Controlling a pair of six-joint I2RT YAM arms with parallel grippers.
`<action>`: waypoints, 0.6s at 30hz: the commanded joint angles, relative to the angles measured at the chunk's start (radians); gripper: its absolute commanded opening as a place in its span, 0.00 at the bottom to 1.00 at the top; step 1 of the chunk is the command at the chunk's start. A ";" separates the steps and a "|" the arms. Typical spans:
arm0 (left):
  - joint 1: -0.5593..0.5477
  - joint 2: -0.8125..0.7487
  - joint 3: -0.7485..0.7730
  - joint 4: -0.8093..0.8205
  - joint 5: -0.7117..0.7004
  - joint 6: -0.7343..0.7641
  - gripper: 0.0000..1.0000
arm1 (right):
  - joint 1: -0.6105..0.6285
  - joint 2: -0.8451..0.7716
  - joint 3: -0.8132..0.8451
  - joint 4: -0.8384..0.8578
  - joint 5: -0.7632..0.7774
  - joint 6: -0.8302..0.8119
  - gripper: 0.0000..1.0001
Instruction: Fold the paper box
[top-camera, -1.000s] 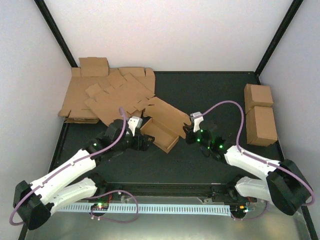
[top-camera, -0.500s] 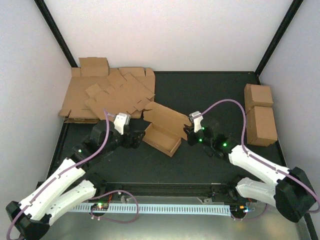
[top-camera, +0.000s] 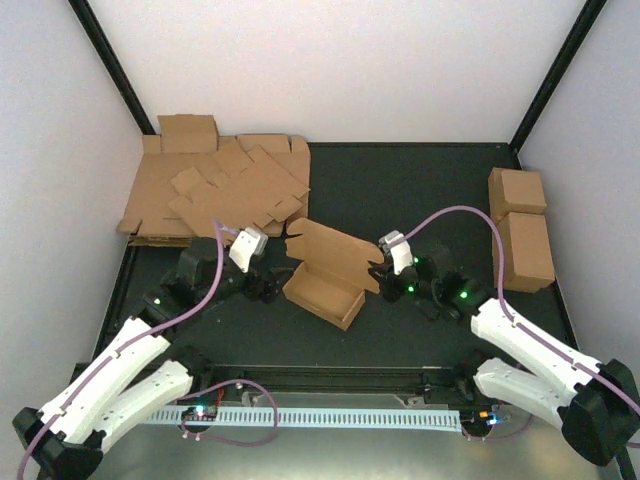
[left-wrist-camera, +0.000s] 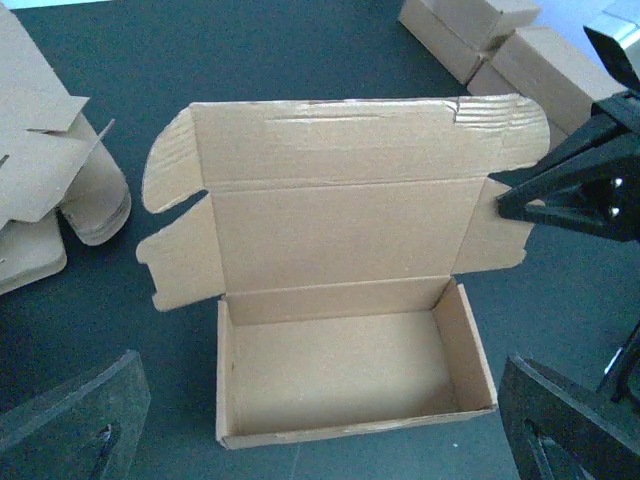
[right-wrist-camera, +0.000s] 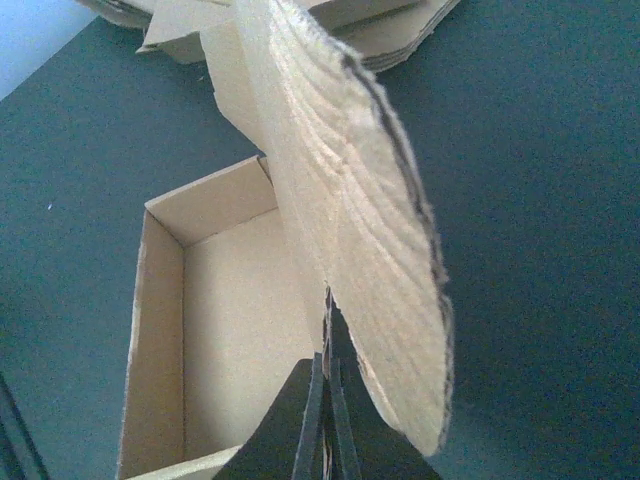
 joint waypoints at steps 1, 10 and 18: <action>0.009 0.033 0.034 0.027 0.048 0.109 0.99 | -0.003 -0.007 0.037 -0.036 -0.056 -0.035 0.05; 0.009 0.087 -0.033 0.115 0.051 0.141 0.99 | -0.004 0.066 0.090 -0.044 -0.080 -0.062 0.06; 0.020 0.202 -0.023 0.142 -0.127 0.076 0.99 | -0.003 0.072 0.094 -0.051 -0.074 -0.073 0.06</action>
